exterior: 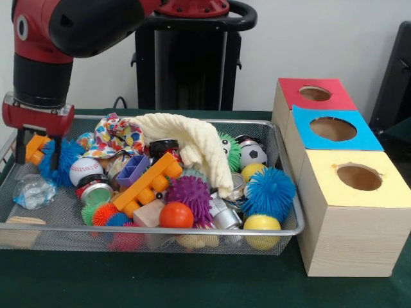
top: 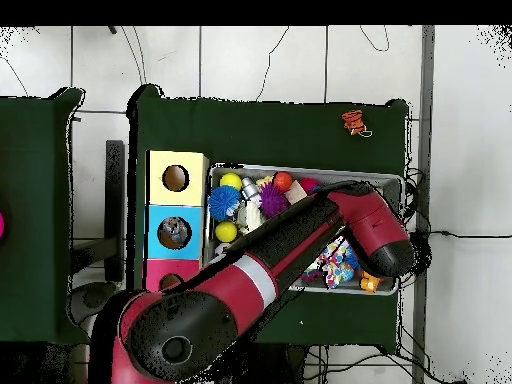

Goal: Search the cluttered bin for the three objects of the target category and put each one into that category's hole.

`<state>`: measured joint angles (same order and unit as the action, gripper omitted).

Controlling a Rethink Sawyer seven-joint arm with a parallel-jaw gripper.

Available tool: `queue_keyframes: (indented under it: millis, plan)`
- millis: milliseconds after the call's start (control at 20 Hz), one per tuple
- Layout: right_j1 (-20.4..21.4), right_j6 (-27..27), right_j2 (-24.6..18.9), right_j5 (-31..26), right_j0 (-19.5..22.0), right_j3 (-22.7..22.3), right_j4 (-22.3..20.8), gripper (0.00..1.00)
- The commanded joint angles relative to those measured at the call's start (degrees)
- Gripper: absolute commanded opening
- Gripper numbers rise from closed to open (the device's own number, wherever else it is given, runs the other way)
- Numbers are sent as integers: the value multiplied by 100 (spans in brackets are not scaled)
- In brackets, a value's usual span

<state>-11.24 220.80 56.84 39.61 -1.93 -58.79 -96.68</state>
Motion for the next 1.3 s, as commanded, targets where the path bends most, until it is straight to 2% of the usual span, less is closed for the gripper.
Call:
queue_keyframes:
  millis: [50, 400, 550, 700, 1000, 1300]
  plan:
    - [-358, -855, -947, -575, 84, 73, 360, 100]
    - [-442, -631, -1107, -858, 10, -53, 534, 100]
    - [-430, -688, -1218, -894, 22, -86, 605, 100]
    - [-287, -1005, -1433, -824, 96, -137, 706, 100]
    - [10, -1755, -1841, -1045, 337, -249, 1096, 100]
    - [33, -2089, -2008, -1203, 455, -243, 1267, 100]
